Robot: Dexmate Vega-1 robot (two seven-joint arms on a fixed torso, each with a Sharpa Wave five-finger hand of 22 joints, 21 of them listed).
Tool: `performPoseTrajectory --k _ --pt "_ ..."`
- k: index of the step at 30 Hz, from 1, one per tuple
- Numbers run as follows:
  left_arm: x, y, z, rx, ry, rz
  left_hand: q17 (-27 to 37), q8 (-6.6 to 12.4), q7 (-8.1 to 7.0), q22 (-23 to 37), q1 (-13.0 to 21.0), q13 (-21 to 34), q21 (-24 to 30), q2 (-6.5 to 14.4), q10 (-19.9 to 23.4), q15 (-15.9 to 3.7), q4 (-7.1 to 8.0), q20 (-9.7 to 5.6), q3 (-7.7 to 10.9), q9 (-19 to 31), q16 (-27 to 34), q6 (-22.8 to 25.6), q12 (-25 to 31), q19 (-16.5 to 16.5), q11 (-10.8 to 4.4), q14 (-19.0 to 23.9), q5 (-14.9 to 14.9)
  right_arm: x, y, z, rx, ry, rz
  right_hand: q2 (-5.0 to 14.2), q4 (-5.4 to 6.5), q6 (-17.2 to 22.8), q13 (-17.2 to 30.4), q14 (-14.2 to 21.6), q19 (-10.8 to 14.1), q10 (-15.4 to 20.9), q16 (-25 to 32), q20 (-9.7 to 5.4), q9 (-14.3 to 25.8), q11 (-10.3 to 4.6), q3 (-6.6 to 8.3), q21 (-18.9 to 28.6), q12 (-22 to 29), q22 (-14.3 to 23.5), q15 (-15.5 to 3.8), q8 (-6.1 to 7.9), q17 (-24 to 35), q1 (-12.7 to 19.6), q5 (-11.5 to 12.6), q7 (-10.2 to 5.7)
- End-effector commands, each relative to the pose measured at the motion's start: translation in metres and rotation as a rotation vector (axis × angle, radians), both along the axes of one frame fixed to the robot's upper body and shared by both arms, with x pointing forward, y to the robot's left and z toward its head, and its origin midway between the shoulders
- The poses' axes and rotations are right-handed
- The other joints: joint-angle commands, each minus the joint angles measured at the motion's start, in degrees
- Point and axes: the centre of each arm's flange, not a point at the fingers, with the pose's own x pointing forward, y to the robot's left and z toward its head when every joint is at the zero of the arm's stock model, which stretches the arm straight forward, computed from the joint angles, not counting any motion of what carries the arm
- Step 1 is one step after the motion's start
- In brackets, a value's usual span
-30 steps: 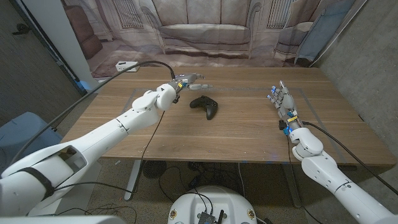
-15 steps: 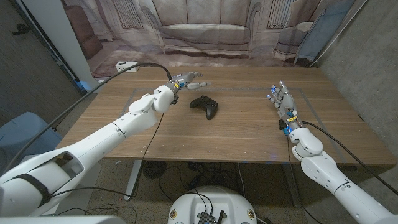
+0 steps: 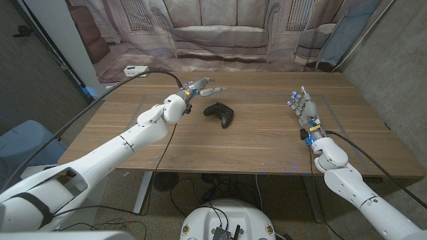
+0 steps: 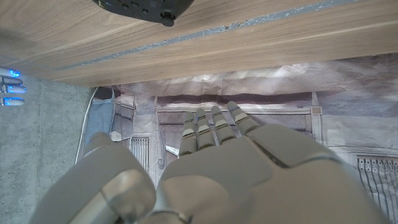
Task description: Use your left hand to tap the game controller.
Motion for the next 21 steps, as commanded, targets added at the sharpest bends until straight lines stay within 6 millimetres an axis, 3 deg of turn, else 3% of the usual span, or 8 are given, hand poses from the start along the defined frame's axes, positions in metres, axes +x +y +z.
performPoseTrajectory --k 1,12,21 --pt "-0.006 0.006 -0.011 -0.107 0.026 -0.057 0.12 0.77 0.77 0.05 0.77 0.12 0.24 0.32 1.66 -0.01 -0.57 -1.30 0.17 0.02 0.58 1.03 0.54 1.02 -0.19 1.64 -0.06 0.002 0.000 -0.002 -0.002 -0.002 0.012 0.42 -0.40 0.43 0.23 0.03 0.28 0.14 0.02 -0.33 0.04 0.00 0.16 0.12 -0.03 0.14 -0.05 0.15 0.24 0.15 0.04 0.34" --pt "-0.011 0.015 -0.020 -0.195 0.059 -0.121 0.11 0.79 1.29 0.04 1.01 0.03 0.88 0.47 2.18 0.17 -0.78 -1.80 0.22 0.00 0.55 1.42 0.50 3.69 0.41 2.41 -0.18 0.005 0.002 -0.004 -0.008 -0.005 0.021 0.45 -0.39 0.42 0.23 -0.04 0.32 0.01 0.00 -0.50 0.04 -0.12 0.14 0.12 -0.07 0.13 -0.19 0.14 0.25 0.12 0.04 0.46" --pt "-0.014 0.020 -0.028 -0.245 0.067 -0.199 0.11 0.71 1.41 0.05 1.11 0.00 0.74 0.55 2.23 0.40 -0.86 -1.71 0.25 -0.01 0.45 1.35 0.43 3.79 0.53 2.48 -0.22 0.005 0.004 -0.003 -0.016 -0.007 0.023 0.28 -0.45 0.35 0.23 0.00 0.33 0.01 0.00 -0.44 0.03 -0.06 0.06 0.11 -0.07 0.13 -0.16 0.10 0.24 0.11 0.02 0.52"
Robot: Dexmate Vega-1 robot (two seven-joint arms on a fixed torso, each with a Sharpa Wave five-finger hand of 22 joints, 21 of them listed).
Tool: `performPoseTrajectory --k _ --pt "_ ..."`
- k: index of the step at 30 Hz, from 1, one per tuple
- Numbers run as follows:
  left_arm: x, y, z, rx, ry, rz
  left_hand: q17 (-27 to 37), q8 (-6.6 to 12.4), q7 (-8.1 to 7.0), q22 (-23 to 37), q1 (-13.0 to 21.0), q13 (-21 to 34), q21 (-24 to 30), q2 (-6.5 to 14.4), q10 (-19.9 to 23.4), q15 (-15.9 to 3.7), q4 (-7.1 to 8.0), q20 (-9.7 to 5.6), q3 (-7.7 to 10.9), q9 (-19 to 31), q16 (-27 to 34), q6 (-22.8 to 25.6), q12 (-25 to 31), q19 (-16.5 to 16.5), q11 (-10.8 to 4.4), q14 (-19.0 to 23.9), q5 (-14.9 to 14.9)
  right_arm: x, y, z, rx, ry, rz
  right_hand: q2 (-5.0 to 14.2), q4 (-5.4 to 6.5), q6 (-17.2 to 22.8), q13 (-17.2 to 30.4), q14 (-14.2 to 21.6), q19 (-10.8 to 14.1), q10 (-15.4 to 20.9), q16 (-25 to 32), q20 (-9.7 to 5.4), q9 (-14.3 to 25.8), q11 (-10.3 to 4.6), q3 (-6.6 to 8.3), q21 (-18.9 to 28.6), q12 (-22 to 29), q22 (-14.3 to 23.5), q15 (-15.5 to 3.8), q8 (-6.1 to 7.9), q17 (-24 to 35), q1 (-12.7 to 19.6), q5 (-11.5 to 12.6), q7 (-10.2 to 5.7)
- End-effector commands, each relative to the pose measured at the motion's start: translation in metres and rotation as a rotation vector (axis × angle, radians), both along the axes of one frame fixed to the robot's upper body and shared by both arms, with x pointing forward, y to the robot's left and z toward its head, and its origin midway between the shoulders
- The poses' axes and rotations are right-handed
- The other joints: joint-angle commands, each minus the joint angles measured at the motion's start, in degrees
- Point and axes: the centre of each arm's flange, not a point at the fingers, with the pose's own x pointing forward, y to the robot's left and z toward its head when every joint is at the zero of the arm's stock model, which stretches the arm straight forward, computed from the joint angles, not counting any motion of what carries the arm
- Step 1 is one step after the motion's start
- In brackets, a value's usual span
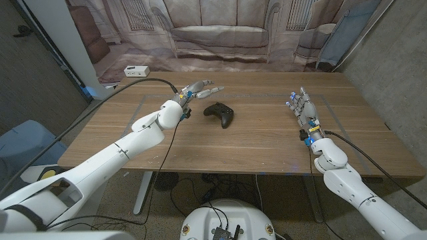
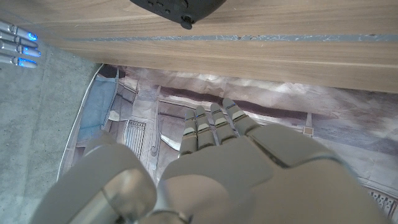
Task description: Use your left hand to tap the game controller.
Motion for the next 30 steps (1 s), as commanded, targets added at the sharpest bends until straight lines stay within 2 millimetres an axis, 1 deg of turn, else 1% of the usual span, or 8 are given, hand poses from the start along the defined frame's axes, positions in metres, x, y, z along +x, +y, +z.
performPoseTrajectory --k 1,9,13,15,19,21,30 --pt "-0.005 0.009 -0.010 -0.094 0.010 -0.108 0.11 0.26 0.40 0.05 0.74 -0.01 0.10 0.18 0.15 0.19 -0.22 -0.07 0.08 -0.01 0.05 0.33 -0.04 0.27 0.14 0.21 -0.22 0.001 0.002 0.000 -0.009 -0.001 0.005 0.26 -0.46 0.04 0.22 0.02 0.14 0.00 0.00 -0.25 0.03 -0.04 0.06 0.11 -0.07 0.13 -0.16 0.11 0.24 0.12 0.02 0.22" --pt "-0.008 0.019 -0.016 -0.169 0.008 -0.185 0.11 0.17 0.21 0.06 0.79 -0.03 -0.14 0.17 -0.17 0.12 -0.30 0.19 0.06 -0.02 -0.14 0.19 -0.25 0.04 0.06 -0.05 -0.27 0.000 0.003 0.001 -0.012 0.002 0.007 0.20 -0.51 0.05 0.22 0.02 0.14 0.01 0.00 -0.21 0.03 -0.09 0.03 0.11 -0.07 0.12 -0.16 0.11 0.22 0.16 0.03 0.23" --pt "-0.006 0.025 -0.020 -0.221 0.036 -0.237 0.12 0.01 0.25 0.07 0.77 -0.04 -0.16 0.08 -0.22 0.23 -0.33 0.40 -0.01 -0.02 -0.17 -0.19 -0.31 0.21 0.28 -0.03 -0.31 0.001 0.003 0.001 -0.018 0.000 0.010 0.19 -0.54 0.15 0.22 -0.03 0.16 0.02 -0.03 -0.21 0.03 -0.02 0.04 0.11 -0.06 0.12 -0.16 0.15 0.21 0.19 0.03 0.22" --pt "-0.005 0.027 -0.022 -0.247 0.047 -0.263 0.13 -0.09 0.17 0.08 0.74 -0.05 -0.18 0.03 -0.15 0.31 -0.34 0.46 -0.05 -0.02 -0.19 -0.47 -0.31 0.30 0.67 -0.02 -0.33 0.001 0.003 0.001 -0.022 -0.001 0.012 0.21 -0.55 0.12 0.22 0.08 0.13 0.04 0.01 -0.18 0.03 -0.01 0.04 0.09 -0.05 0.12 -0.15 0.13 0.21 0.21 0.04 0.24" --pt "-0.005 0.032 -0.024 -0.285 0.050 -0.288 0.14 -0.23 0.18 0.09 0.69 -0.05 -0.23 -0.04 0.03 0.63 -0.36 0.56 -0.12 -0.02 -0.18 -0.86 -0.28 0.36 0.69 0.08 -0.35 0.001 0.003 0.001 -0.020 0.000 0.012 0.21 -0.55 0.14 0.22 0.07 0.15 0.04 0.01 -0.19 0.03 0.04 0.03 0.10 -0.05 0.12 -0.17 0.14 0.21 0.20 0.04 0.25" --pt "-0.004 0.035 -0.026 -0.302 0.053 -0.301 0.14 -0.23 0.21 0.10 0.67 -0.06 -0.23 -0.07 -0.04 0.68 -0.37 0.62 -0.15 -0.02 -0.20 -0.90 -0.33 0.45 0.94 0.08 -0.36 0.002 0.003 0.001 -0.019 0.001 0.014 0.20 -0.55 0.14 0.22 0.03 0.15 0.06 -0.01 -0.20 0.03 0.00 0.03 0.10 -0.04 0.12 -0.15 0.14 0.22 0.19 0.04 0.22" --pt "0.002 0.044 -0.032 -0.401 0.090 -0.377 0.15 -0.21 0.22 0.10 0.61 -0.07 -0.56 -0.15 -0.14 0.78 -0.39 0.83 -0.23 -0.03 -0.28 -0.98 -0.43 -0.12 0.99 -0.04 -0.40 0.001 0.002 0.001 -0.025 0.002 0.009 0.21 -0.55 0.18 0.22 0.01 0.14 0.11 -0.02 -0.19 0.03 0.04 0.02 0.09 -0.02 0.12 -0.12 0.14 0.22 0.19 0.05 0.22"
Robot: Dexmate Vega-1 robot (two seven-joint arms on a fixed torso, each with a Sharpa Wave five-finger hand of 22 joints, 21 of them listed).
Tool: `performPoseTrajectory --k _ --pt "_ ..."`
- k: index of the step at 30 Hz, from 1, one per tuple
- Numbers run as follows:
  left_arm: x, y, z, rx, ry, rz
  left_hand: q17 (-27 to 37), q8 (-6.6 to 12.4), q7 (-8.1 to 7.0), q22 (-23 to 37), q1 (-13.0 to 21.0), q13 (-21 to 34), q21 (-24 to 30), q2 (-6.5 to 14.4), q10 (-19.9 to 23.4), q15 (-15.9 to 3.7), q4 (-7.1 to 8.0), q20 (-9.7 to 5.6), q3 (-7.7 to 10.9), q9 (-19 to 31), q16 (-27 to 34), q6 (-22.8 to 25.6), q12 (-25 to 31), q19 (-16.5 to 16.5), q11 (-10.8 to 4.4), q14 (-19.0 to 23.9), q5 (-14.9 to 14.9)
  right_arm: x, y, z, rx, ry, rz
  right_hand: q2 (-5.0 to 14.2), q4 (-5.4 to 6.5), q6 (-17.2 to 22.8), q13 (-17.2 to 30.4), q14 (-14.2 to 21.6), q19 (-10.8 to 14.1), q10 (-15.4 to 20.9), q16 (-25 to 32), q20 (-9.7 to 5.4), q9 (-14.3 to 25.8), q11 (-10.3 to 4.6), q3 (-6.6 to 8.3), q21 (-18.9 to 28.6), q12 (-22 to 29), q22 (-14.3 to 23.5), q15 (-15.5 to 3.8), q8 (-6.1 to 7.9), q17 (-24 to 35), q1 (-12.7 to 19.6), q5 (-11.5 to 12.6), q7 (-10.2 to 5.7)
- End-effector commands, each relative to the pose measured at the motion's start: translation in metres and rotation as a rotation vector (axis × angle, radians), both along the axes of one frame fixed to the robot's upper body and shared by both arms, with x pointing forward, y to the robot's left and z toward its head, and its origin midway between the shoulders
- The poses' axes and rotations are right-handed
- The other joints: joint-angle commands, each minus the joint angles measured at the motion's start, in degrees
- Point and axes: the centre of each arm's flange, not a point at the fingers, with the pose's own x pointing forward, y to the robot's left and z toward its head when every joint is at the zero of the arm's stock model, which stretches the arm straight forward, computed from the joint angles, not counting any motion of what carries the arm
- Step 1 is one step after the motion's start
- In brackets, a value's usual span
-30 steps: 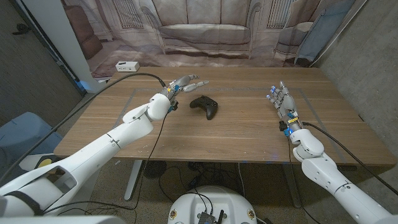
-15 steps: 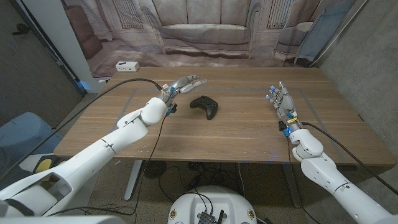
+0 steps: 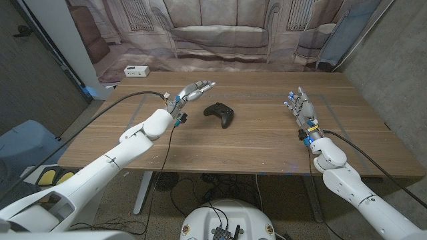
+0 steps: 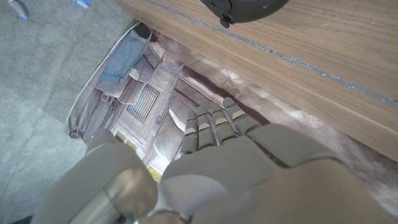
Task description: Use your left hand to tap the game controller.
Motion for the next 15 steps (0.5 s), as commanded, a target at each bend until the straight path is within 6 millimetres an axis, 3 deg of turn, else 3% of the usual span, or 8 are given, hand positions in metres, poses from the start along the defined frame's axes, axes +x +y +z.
performPoseTrajectory --k 1,15 --pt "0.006 0.014 -0.007 -0.127 0.039 -0.105 0.14 -0.17 -0.15 0.09 0.30 0.21 -0.33 -0.47 -0.08 0.45 -0.16 0.30 -0.02 -0.03 -0.06 -0.06 -0.07 -0.08 0.34 -0.01 -0.07 0.000 -0.001 0.000 -0.010 0.000 -0.003 0.20 -0.35 0.18 0.22 0.00 0.14 0.13 -0.02 -0.21 0.03 0.07 0.21 0.08 -0.02 0.12 -0.13 0.14 0.22 0.18 0.05 0.24" --pt "0.003 0.028 -0.006 -0.212 0.025 -0.143 0.15 0.05 -0.02 0.10 0.16 0.19 -0.52 -0.63 0.16 0.45 -0.19 0.47 -0.19 -0.04 -0.05 0.47 -0.07 -0.15 0.22 0.16 -0.12 0.001 0.002 0.009 -0.041 -0.024 0.010 0.17 -0.31 -0.04 0.22 -0.08 0.23 -0.28 -0.04 -0.36 0.03 0.01 0.13 0.10 -0.17 0.12 -0.27 0.04 0.25 0.05 0.05 0.34"
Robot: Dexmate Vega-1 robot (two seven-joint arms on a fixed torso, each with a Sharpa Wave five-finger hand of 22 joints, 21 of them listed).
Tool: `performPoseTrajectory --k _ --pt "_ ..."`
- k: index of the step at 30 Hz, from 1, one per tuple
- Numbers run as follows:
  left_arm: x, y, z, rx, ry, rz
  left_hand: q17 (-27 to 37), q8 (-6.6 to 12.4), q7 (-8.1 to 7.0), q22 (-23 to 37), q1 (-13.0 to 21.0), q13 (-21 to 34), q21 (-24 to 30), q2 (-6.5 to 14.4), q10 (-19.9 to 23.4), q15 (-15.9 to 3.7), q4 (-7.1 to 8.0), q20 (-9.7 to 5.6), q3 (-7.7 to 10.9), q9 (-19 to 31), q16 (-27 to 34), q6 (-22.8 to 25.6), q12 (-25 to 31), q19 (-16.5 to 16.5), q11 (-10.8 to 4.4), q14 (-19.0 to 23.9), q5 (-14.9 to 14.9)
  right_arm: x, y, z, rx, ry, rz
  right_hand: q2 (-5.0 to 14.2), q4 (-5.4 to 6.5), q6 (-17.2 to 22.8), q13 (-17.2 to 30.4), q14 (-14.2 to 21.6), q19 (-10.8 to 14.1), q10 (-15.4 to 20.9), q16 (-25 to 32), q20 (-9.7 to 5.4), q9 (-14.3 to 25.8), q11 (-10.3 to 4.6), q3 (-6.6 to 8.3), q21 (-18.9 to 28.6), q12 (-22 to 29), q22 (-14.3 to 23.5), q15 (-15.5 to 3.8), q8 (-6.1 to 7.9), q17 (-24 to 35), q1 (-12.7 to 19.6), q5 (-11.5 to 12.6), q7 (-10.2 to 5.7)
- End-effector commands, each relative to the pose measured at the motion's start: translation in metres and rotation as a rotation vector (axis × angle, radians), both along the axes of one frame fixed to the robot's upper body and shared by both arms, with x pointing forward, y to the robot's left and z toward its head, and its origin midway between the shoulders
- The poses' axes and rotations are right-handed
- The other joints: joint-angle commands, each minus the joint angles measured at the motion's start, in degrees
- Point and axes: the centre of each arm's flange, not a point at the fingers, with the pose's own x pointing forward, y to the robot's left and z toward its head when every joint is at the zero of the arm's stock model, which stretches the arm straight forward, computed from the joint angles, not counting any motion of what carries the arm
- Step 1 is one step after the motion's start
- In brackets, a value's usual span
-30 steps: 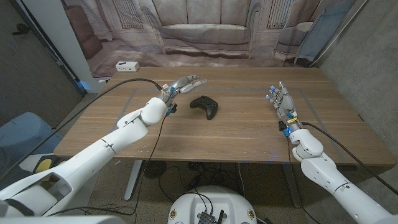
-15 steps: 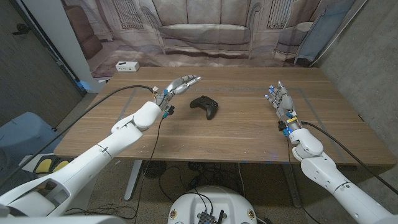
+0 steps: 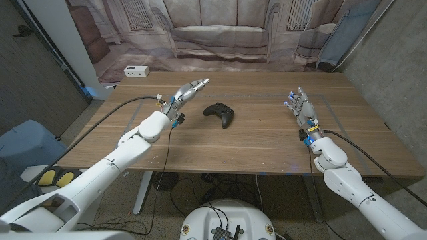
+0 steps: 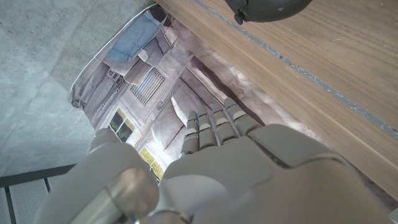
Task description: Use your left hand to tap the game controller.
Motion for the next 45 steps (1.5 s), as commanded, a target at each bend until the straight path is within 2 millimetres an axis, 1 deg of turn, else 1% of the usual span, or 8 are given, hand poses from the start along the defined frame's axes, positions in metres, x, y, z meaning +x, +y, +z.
performPoseTrajectory --k 1,6,18,21,25,30,40,45 --pt "-0.002 0.016 -0.001 -0.085 -0.005 -0.035 0.15 0.06 -0.03 0.10 0.15 0.18 -0.05 -0.63 0.10 0.43 -0.21 0.22 -0.18 -0.04 -0.04 0.49 -0.10 0.14 0.21 0.18 -0.14 0.001 0.003 0.006 -0.029 -0.019 0.015 0.20 -0.32 -0.08 0.22 -0.06 0.24 -0.29 -0.03 -0.37 0.03 0.00 0.15 0.11 -0.17 0.12 -0.30 0.02 0.24 0.08 0.06 0.31" --pt "-0.003 0.025 -0.002 -0.110 0.003 -0.040 0.15 0.06 -0.05 0.10 0.10 0.17 -0.11 -0.67 0.28 0.42 -0.22 0.26 -0.23 -0.04 -0.06 0.52 -0.07 0.13 0.43 0.21 -0.15 0.000 0.006 0.011 -0.052 -0.013 0.006 0.21 -0.37 0.02 0.22 0.04 0.21 -0.10 0.00 -0.57 0.03 -0.07 0.17 0.08 -0.09 0.11 -0.24 0.07 0.22 0.17 0.07 0.24" --pt "0.001 0.046 -0.011 -0.172 0.033 -0.043 0.15 0.06 -0.24 0.11 0.03 0.17 -0.28 -0.71 0.01 0.57 -0.23 0.51 -0.32 -0.04 -0.12 0.55 -0.24 -0.04 0.63 0.14 -0.17 0.001 0.009 0.016 -0.107 -0.002 0.027 -0.13 -0.32 1.64 0.21 0.03 -0.19 0.32 0.00 -0.12 0.03 0.07 -0.10 -0.04 0.07 0.12 0.01 0.63 0.24 -0.14 0.02 -0.22" --pt "0.000 0.049 -0.013 -0.187 0.035 -0.047 0.15 0.03 -0.46 0.11 -0.01 0.16 -0.34 -0.72 -0.26 1.00 -0.24 0.67 -0.36 -0.05 -0.21 0.49 -0.37 -0.10 1.08 -0.07 -0.17 0.002 0.010 0.016 -0.111 -0.004 0.027 -0.15 -0.32 1.73 0.21 0.15 -0.14 0.43 0.05 -0.15 0.03 0.22 -0.13 -0.01 0.11 0.12 0.04 0.63 0.24 -0.16 0.02 -0.09" --pt "-0.001 0.053 -0.015 -0.195 0.039 -0.043 0.16 -0.13 0.57 0.11 -0.07 0.16 -0.42 -0.74 -0.42 1.27 -0.25 0.83 -0.43 -0.05 -0.25 0.09 -0.47 -0.15 1.68 -0.18 -0.18 0.001 0.011 0.016 -0.115 -0.014 0.023 -0.20 -0.35 1.68 0.21 0.17 -0.13 0.48 0.04 -0.12 0.04 0.19 -0.15 -0.01 0.12 0.12 0.04 0.57 0.23 -0.14 0.02 0.02" --pt "-0.001 0.057 -0.023 -0.217 0.055 -0.042 0.16 -0.09 1.64 0.11 -0.10 0.15 -0.44 -0.74 -0.35 1.28 -0.27 0.81 -0.48 -0.05 -0.24 0.14 -0.47 -0.07 1.61 -0.17 -0.19 0.001 0.012 0.016 -0.130 -0.023 0.022 -0.30 -0.40 1.54 0.21 0.26 -0.06 0.58 0.07 -0.19 0.04 0.13 -0.19 0.02 0.15 0.12 -0.15 0.48 0.21 -0.12 0.01 0.19" --pt "-0.003 0.064 -0.034 -0.269 0.077 -0.028 0.16 -0.08 1.76 0.10 -0.14 0.14 -0.47 -0.77 -0.24 1.27 -0.30 0.71 -0.54 -0.06 -0.22 0.14 -0.46 0.01 1.62 -0.09 -0.20 0.002 0.013 0.016 -0.104 -0.024 0.028 -0.45 -0.54 1.27 0.21 0.22 -0.06 0.40 0.01 -0.51 0.04 0.86 -0.23 0.03 0.05 0.12 0.06 0.31 0.17 0.04 0.01 0.75" --pt "-0.003 0.066 -0.036 -0.302 0.096 -0.070 0.16 -0.06 1.59 0.10 -0.16 0.14 -0.50 -0.79 -0.20 1.22 -0.31 0.82 -0.58 -0.06 -0.22 0.17 -0.46 -0.01 1.50 -0.10 -0.21 0.005 0.010 0.013 -0.089 -0.019 0.029 -0.31 -0.57 1.21 0.21 0.17 -0.07 0.36 -0.02 -0.50 0.04 0.88 -0.15 0.02 0.03 0.12 0.11 0.27 0.15 0.17 0.04 0.77"
